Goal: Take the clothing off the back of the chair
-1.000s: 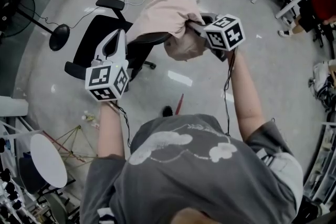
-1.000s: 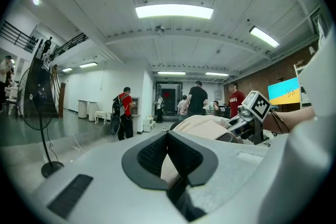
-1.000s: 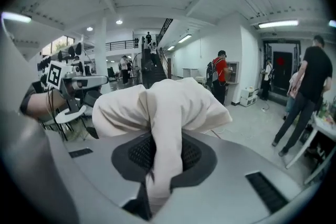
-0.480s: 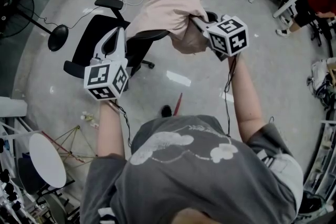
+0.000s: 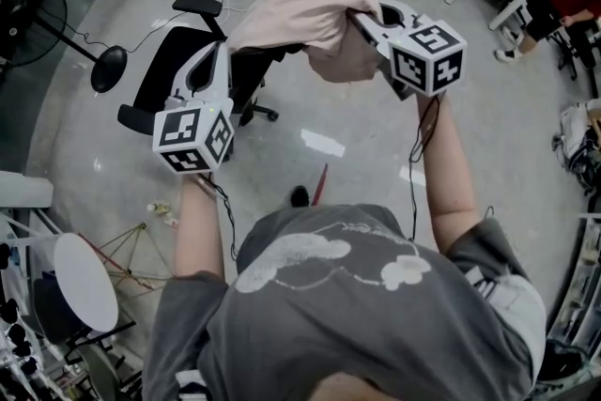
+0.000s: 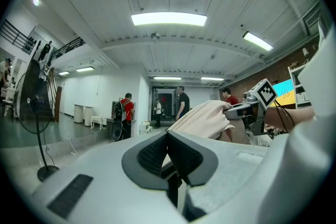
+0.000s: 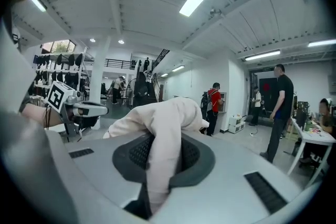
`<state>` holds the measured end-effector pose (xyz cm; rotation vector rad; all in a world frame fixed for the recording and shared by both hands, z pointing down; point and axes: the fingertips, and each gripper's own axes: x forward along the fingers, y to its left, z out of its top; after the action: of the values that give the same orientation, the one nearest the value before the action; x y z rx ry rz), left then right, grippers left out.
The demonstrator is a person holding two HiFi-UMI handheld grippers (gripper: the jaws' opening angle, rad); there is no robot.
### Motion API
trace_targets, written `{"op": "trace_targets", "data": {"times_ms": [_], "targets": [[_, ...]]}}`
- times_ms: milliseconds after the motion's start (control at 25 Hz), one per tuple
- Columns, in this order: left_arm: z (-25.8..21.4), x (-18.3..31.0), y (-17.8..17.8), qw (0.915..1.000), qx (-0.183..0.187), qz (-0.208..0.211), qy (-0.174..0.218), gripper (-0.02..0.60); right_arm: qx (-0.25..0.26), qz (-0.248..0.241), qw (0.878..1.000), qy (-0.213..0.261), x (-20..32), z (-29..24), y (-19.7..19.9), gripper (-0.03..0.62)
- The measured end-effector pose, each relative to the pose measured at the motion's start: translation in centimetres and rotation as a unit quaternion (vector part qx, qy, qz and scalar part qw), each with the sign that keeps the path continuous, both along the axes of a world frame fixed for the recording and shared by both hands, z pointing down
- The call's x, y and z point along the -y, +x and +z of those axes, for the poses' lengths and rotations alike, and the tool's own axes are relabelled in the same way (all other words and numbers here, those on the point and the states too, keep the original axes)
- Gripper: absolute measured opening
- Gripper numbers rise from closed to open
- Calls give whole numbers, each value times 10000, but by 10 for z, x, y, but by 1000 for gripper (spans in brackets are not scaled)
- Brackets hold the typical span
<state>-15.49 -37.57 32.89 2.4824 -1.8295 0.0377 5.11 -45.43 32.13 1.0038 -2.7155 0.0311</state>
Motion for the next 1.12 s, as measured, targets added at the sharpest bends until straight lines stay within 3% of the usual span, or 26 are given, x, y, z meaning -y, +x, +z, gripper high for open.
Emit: {"op": "trace_targets", "data": {"times_ms": [240, 600, 1120], "targets": [[-7, -23, 25, 9999, 63, 108, 6, 0, 110, 93, 9997, 172, -25, -20, 26, 35], [-3, -70, 66, 9998, 63, 203, -58, 0, 444, 215, 9988, 53, -79, -18, 67, 35], [-11, -148, 119, 9993, 83, 367, 50, 0, 953, 581, 9917, 631, -182, -60, 147, 35]]}}
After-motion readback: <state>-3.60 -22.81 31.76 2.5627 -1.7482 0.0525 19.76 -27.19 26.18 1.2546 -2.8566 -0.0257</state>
